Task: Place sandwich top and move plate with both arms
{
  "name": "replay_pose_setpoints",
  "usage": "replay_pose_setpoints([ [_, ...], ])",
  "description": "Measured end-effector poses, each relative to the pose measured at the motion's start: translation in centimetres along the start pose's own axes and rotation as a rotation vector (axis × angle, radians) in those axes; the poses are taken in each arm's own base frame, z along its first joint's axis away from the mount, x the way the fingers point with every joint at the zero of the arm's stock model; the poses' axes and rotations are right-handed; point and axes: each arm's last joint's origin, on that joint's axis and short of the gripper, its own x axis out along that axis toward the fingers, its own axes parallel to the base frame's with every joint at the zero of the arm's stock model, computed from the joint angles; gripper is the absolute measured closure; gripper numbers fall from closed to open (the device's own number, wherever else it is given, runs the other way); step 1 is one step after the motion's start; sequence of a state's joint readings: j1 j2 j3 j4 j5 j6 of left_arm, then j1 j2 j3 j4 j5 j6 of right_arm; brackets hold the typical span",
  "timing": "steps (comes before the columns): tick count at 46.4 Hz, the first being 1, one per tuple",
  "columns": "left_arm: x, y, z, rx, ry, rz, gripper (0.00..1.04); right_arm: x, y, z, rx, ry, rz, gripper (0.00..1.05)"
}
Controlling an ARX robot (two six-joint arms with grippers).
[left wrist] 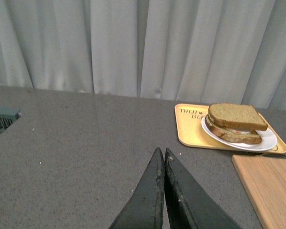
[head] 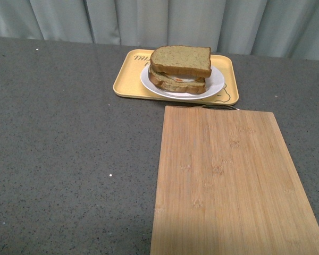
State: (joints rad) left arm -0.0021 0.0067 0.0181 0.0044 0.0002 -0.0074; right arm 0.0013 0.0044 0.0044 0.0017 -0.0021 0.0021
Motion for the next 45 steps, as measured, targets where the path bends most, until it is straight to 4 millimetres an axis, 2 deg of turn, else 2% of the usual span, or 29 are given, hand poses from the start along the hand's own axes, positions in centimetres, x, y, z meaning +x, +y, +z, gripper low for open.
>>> replay_pose_setpoints([
  [7,0.00,0.00,-0.01,-0.001,0.001,0.000,1.01,0.00,0.00,0.00,0.000,0.000,0.000,0.09],
  [8,0.00,0.00,-0.01,0.000,0.001,0.000,0.98,0.00,0.00,0.00,0.000,0.000,0.000,0.09],
  [11,-0.01,0.00,-0.01,0.000,0.000,0.000,0.87,0.00,0.00,0.00,0.000,0.000,0.000,0.09],
  [13,-0.01,0.00,-0.01,0.000,0.000,0.000,0.76,0.00,0.00,0.00,0.000,0.000,0.000,0.09],
  [14,-0.01,0.00,-0.01,0.000,0.000,0.000,0.75,0.00,0.00,0.00,0.000,0.000,0.000,0.09],
  [28,-0.01,0.00,0.00,0.000,0.000,0.000,0.07,0.00,0.00,0.00,0.000,0.000,0.000,0.09],
  [45,-0.01,0.00,0.00,0.000,0.000,0.000,0.07,0.00,0.00,0.00,0.000,0.000,0.000,0.09],
])
